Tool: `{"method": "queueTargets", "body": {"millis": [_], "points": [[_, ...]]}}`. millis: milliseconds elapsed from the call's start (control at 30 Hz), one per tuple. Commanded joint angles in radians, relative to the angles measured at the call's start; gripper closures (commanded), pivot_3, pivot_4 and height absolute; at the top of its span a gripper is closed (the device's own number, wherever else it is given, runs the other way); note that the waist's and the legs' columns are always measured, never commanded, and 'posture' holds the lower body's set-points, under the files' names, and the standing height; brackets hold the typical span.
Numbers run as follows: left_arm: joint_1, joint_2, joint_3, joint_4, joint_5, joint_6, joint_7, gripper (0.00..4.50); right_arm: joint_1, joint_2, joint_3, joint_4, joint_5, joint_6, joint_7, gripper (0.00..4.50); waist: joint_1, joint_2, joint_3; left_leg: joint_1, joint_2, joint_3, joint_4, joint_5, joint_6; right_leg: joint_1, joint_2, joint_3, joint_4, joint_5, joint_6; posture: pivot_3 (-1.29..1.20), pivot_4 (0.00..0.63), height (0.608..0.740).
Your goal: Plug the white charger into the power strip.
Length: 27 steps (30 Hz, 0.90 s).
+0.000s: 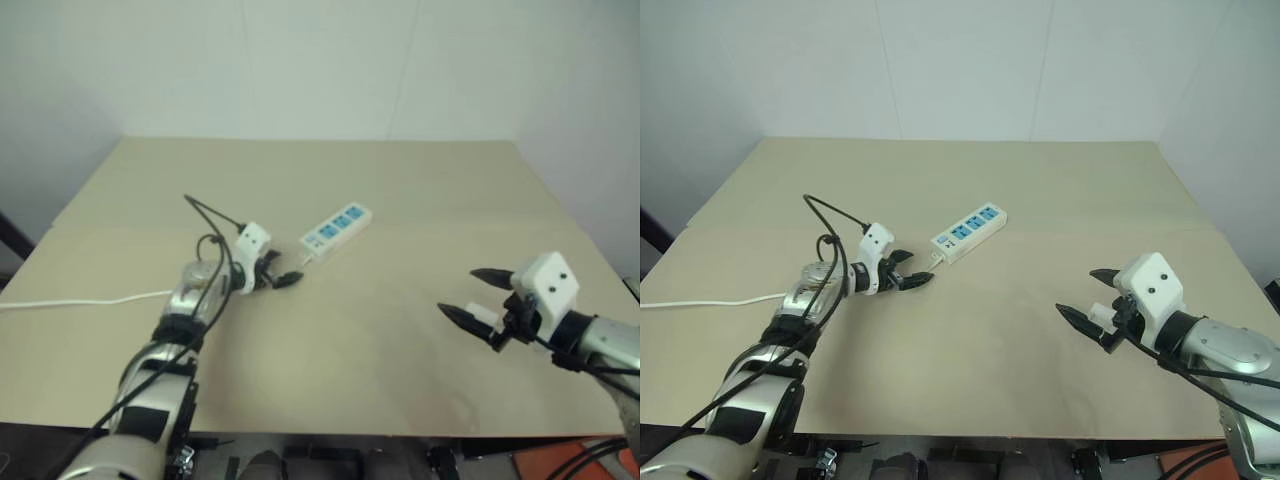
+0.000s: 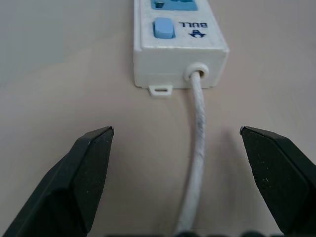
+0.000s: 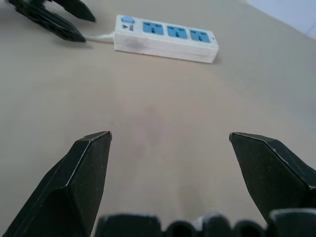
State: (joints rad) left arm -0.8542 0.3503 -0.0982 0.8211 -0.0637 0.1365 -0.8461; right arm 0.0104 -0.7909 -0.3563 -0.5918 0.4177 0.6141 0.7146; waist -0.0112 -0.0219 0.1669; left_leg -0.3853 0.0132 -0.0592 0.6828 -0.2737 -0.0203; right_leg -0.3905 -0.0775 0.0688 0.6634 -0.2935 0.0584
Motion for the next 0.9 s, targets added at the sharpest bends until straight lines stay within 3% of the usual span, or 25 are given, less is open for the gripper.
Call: {"method": "queueTargets", "body": {"millis": [33, 100, 333, 567, 700, 900], "points": [[-0.038, -0.024, -0.027, 0.061, 0.044, -0.068, 0.011, 0.02, -0.006, 0.000, 0.014, -0.034, -0.012, 0.007, -0.035, 0.00, 0.000, 0.000, 0.000, 0.000, 0.000, 0.000, 0.000, 0.000, 0.000, 0.000, 0.000, 0.000, 0.000, 0.000, 0.000, 0.00, 0.150, 0.740], [-0.052, -0.036, -0.039, 0.095, 0.058, -0.066, -0.004, 0.02, -0.012, 0.000, 0.031, -0.038, -0.011, 0.018, -0.049, 0.00, -0.001, 0.000, 0.000, 0.000, 0.000, 0.000, 0.000, 0.000, 0.000, 0.000, 0.000, 0.000, 0.000, 0.000, 0.000, 0.00, 0.150, 0.740], [-0.074, -0.063, -0.064, 0.137, 0.090, -0.042, -0.024, 2.00, -0.029, -0.023, 0.105, -0.047, -0.040, 0.041, -0.071, 0.00, 0.001, 0.000, 0.000, 0.002, 0.000, 0.000, 0.000, 0.000, 0.000, 0.002, 0.000, 0.000, 0.001, 0.000, 0.000, 0.00, 0.150, 0.740], [-0.080, -0.079, -0.038, 0.165, 0.086, -0.079, 0.023, 4.34, -0.044, -0.032, 0.123, -0.035, -0.053, 0.050, -0.076, 0.00, 0.000, 0.000, 0.000, 0.003, 0.000, 0.000, 0.001, 0.000, 0.000, 0.002, 0.000, 0.000, 0.001, 0.000, 0.000, 0.00, 0.150, 0.740], [-0.041, -0.055, -0.002, 0.016, 0.033, 0.023, -0.008, 4.46, -0.039, -0.035, 0.136, -0.035, -0.063, 0.046, -0.078, 0.00, -0.001, 0.000, 0.000, 0.002, 0.000, 0.000, 0.001, 0.000, 0.000, 0.002, 0.000, 0.000, 0.001, 0.000, 0.000, 0.00, 0.150, 0.740], [0.208, 0.099, -0.003, -0.550, -0.046, 0.289, -0.120, 4.46, -0.014, -0.019, 0.158, -0.039, -0.078, 0.040, -0.085, 0.00, -0.029, 0.000, -0.001, 0.001, 0.001, -0.001, -0.002, 0.000, 0.000, 0.000, 0.001, 0.000, 0.002, 0.000, 0.000, 0.00, 0.150, 0.740]]}}
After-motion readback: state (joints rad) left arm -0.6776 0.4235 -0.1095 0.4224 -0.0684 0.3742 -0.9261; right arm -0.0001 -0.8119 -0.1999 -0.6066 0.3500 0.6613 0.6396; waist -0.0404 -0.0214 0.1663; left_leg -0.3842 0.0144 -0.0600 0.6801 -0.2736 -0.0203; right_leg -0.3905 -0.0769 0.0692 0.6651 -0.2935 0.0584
